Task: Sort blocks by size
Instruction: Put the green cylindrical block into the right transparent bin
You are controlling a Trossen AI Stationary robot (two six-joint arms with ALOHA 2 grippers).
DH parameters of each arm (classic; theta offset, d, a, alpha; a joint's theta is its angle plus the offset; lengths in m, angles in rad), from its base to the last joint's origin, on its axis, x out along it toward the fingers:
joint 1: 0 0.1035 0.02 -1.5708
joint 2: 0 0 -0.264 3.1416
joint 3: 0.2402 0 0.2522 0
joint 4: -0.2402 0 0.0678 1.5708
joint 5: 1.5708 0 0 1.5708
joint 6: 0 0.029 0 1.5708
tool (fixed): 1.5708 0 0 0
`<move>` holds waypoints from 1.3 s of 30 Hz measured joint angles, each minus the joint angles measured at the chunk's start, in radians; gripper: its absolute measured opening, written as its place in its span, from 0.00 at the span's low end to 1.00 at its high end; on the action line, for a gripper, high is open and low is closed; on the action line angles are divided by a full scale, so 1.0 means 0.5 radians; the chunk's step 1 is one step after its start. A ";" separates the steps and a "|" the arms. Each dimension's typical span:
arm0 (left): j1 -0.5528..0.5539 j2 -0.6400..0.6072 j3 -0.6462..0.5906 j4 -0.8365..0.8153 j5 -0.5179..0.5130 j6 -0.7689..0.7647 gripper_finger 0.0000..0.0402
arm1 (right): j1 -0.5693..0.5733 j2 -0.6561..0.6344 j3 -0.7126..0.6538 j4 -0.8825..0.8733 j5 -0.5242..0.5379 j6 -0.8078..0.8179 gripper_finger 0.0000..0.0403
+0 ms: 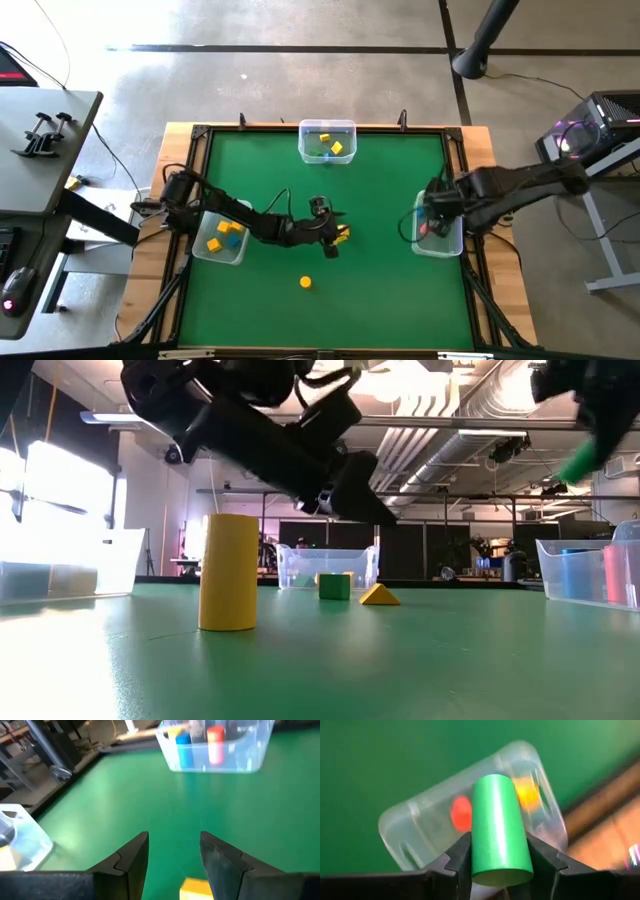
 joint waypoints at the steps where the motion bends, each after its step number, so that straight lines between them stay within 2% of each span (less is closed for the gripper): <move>1: 0.001 -0.003 0.001 0.019 -0.001 -0.003 0.40 | -0.070 0.027 0.028 -0.103 -0.102 -0.017 0.32; 4: 0.000 -0.003 0.002 0.040 0.000 0.023 0.40 | -0.269 0.051 -0.021 -0.011 -0.403 -0.285 0.32; 7: 0.000 -0.003 0.002 0.026 0.003 0.023 0.40 | -0.435 0.187 -0.117 -0.031 -0.546 -0.421 0.32; 9: 0.000 -0.003 0.002 0.020 0.004 0.026 0.41 | -0.541 0.306 -0.202 -0.126 -0.492 -0.533 0.32; 12: -0.002 -0.003 0.002 0.009 0.004 0.027 0.41 | -0.675 0.418 -0.306 -0.058 -0.486 -0.707 0.32; 18: -0.002 -0.003 0.002 -0.026 0.006 0.021 0.41 | -0.805 0.636 -0.418 -0.063 -0.441 -0.889 0.32; 23: -0.002 -0.003 0.002 -0.021 0.006 0.021 0.41 | -0.842 0.724 -0.503 0.165 -0.504 -1.024 0.32; 28: -0.004 -0.003 0.002 -0.027 0.011 0.021 0.41 | -0.849 0.809 -0.497 0.157 -0.464 -1.048 0.32; 33: -0.004 -0.003 0.002 -0.021 0.011 0.020 0.41 | -0.849 0.848 -0.498 0.169 -0.435 -1.063 0.43; 39: -0.004 -0.003 0.002 -0.021 0.011 0.005 0.41 | -0.849 0.850 -0.498 0.178 -0.411 -1.085 0.46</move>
